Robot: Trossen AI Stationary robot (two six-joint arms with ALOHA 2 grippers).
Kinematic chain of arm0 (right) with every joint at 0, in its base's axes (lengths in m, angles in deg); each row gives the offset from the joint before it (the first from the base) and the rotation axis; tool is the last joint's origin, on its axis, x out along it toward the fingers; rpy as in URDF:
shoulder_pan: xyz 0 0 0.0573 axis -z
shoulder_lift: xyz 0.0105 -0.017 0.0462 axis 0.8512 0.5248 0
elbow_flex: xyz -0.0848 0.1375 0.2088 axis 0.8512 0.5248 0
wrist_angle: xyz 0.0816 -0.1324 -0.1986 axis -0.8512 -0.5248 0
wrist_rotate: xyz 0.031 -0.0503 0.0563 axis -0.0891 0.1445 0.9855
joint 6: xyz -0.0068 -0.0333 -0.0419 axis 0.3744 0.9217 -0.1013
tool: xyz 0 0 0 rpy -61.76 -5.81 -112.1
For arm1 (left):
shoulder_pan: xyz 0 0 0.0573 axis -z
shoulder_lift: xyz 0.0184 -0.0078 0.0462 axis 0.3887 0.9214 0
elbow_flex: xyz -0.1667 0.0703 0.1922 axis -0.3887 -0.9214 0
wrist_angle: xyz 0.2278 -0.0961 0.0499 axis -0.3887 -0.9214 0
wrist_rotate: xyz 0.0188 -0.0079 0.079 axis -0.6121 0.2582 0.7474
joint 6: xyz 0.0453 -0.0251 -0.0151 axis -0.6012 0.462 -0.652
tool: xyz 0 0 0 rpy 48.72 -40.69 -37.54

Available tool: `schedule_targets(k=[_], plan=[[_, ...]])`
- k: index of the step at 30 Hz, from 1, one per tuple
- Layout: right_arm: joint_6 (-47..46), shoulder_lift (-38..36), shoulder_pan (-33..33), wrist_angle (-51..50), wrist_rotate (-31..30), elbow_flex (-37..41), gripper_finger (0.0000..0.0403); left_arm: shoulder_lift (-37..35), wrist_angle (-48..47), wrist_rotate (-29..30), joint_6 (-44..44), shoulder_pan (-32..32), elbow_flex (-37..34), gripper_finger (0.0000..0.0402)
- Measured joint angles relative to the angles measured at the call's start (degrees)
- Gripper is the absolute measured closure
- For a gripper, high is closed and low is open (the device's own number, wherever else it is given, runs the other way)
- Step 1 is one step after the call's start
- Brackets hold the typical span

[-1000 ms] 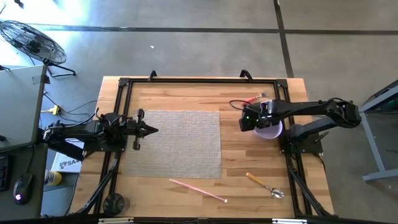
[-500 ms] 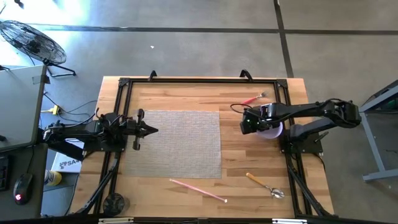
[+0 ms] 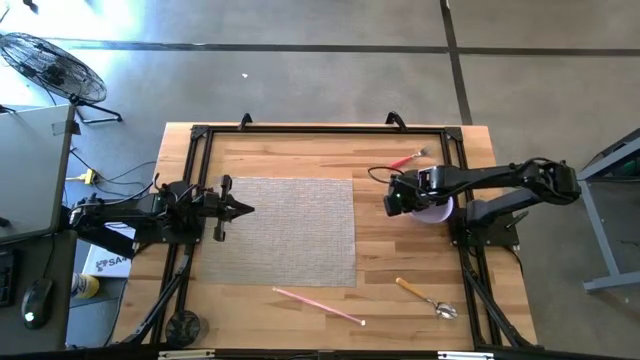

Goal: Pick & Place Utensil
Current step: Put the purple bowl on the center of the brown placemat

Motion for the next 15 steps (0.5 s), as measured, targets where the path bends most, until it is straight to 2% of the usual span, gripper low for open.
schedule_targets(k=[15], plan=[[3.0,4.5,0.0,-3.0,0.5,-1.1,0.0348,0.0,0.0,0.0,0.0,0.0,0.0,0.04]])
